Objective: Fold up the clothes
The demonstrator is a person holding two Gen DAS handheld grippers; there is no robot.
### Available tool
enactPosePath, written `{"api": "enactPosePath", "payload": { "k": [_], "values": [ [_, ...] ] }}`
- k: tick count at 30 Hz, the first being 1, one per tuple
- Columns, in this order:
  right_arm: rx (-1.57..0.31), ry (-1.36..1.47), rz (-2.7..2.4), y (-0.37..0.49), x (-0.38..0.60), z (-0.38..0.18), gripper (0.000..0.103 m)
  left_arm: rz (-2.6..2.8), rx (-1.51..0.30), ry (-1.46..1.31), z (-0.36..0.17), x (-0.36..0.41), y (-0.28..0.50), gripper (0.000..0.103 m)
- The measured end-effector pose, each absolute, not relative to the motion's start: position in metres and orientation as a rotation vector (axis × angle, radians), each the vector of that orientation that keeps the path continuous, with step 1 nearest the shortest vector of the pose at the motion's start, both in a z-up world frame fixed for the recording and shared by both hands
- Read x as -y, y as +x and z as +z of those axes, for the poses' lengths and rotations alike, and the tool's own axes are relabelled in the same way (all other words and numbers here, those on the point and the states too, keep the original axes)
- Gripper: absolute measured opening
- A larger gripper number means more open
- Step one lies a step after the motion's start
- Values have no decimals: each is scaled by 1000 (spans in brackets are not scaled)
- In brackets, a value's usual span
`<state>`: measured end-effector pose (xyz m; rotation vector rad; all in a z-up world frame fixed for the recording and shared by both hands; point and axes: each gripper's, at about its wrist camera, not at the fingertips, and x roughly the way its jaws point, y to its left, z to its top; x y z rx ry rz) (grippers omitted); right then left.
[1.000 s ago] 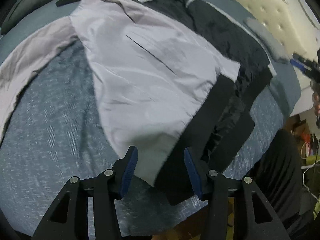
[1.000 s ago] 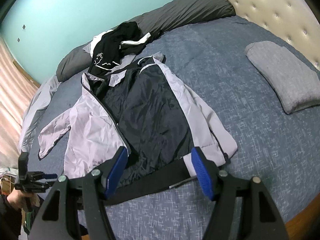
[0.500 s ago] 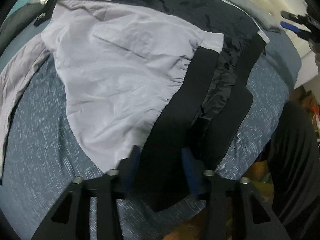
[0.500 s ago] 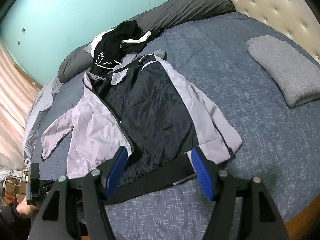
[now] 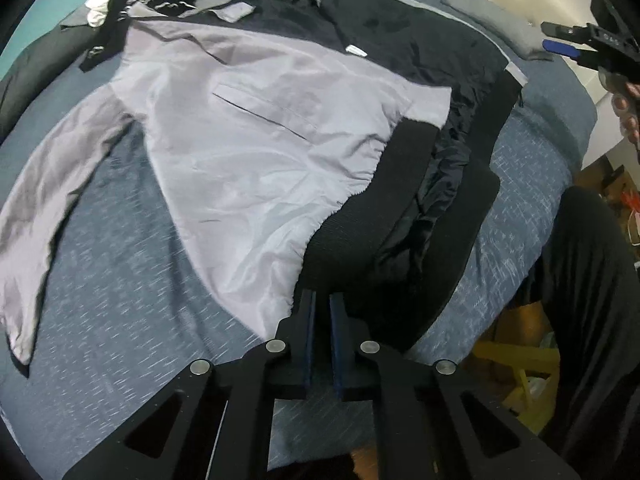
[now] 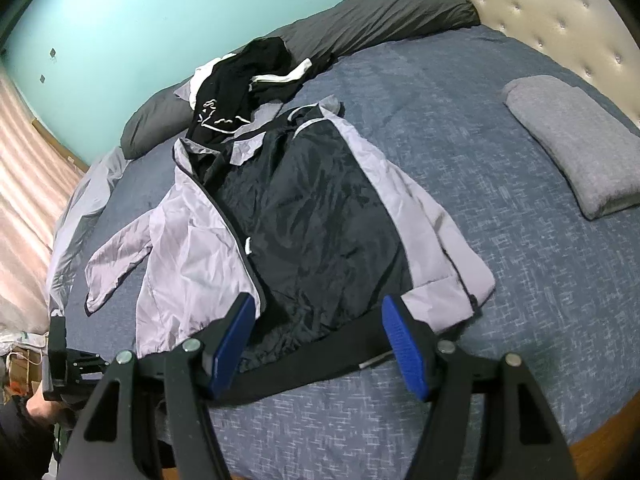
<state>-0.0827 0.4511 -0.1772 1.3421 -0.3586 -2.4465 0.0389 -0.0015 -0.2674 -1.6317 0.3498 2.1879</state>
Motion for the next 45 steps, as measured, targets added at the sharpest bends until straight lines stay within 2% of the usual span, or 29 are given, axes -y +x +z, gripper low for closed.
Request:
{"api": "enactPosePath", "payload": {
  "k": [6, 10, 14, 15, 17, 18, 19, 27, 29, 30, 31, 32, 34, 35, 44, 45],
  "values": [
    [328, 1321, -2421, -83, -437, -173, 67, 2222, -302, -1714, -265, 58, 62, 7],
    [322, 1321, -2415, -83, -431, -173, 67, 2238, -173, -1795, -278, 87, 66, 7],
    [309, 1329, -2412, -83, -429, -173, 67, 2267, -55, -1769, -269, 88, 61, 10],
    [308, 1329, -2414, -83, -429, -173, 67, 2268, -36, -1769, -271, 86, 58, 12],
    [307, 1329, -2419, -83, -430, -172, 67, 2265, -7, -1773, -275, 80, 50, 25],
    [308, 1330, -2423, -83, -432, -171, 67, 2264, 8, -1776, -278, 77, 47, 42],
    [309, 1330, -2426, -83, -433, -171, 67, 2262, 23, -1778, -280, 74, 43, 52],
    [318, 1327, -2434, -82, -435, -168, 67, 2253, 131, -1836, -307, 60, 19, 52],
    [318, 1326, -2433, -82, -436, -167, 67, 2246, 144, -1864, -317, 63, 16, 51],
    [320, 1327, -2434, -82, -437, -168, 67, 2245, 143, -1877, -322, 64, 15, 42],
    [320, 1329, -2437, -81, -436, -168, 67, 2244, 142, -1889, -326, 65, 14, 28],
    [322, 1330, -2437, -81, -436, -168, 67, 2243, 140, -1901, -330, 66, 14, 22],
    [329, 1332, -2437, -82, -438, -168, 67, 2248, 140, -1900, -331, 70, 14, 3],
    [330, 1333, -2437, -82, -438, -169, 67, 2248, 147, -1893, -330, 73, 15, 0],
    [345, 1343, -2422, -86, -434, -173, 67, 2274, 187, -1842, -314, 86, 23, 0],
    [343, 1343, -2420, -86, -433, -173, 67, 2281, 182, -1847, -315, 83, 21, 3]
  ]
}}
